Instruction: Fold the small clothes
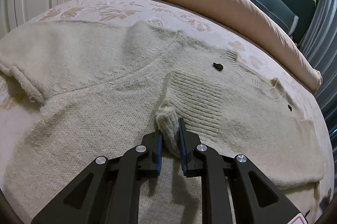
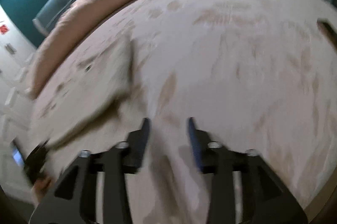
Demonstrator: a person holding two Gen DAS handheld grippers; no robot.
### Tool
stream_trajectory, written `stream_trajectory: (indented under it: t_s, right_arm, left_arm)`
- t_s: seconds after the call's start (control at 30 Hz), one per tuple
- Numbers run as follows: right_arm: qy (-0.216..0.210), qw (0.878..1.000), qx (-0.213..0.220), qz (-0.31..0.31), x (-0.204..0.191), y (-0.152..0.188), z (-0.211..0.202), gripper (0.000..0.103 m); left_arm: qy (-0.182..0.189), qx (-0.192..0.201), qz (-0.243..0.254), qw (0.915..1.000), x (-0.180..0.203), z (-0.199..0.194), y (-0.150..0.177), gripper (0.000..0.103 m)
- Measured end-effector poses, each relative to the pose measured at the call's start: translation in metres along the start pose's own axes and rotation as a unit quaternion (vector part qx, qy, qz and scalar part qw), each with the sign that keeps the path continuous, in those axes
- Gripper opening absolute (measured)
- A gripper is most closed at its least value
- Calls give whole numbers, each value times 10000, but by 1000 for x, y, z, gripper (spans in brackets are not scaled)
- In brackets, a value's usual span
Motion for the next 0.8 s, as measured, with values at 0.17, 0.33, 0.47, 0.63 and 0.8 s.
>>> stream_trajectory:
  t_s: [0.17,0.33,0.47,0.63,0.8]
  right_arm:
    - [-401,9939,-921,-464,-5,73,-12,58]
    - [149,9950,-461,-879,-16,92,-44,8]
    - [431,9948,-818,-428,16,92,-26,7]
    - [714,9944,324,-706,-35,46,-53,14]
    - [7,9829,550,-1759,-135,-27,-3,13]
  left_arm:
    - [-13,-3,8,10000,1,0,0,15]
    - [-26,-5,15,10000,1,0,0,15]
    - [-52,3,28,10000,1,-1,0,15]
    - [-35,19,17,10000,2,-1,0,15]
    - [-54,18,31,10000,2,-1,0,15]
Point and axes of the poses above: each gripper's, at about its wrist camera, not at the fingertips, and z roughly the way its jaws point, x to its right, y to its underside, the point moved 3 cm from there along z, roughly the way its jaws point, and after that the axes turned 7 degrees about -x, right-handed, at the moved point
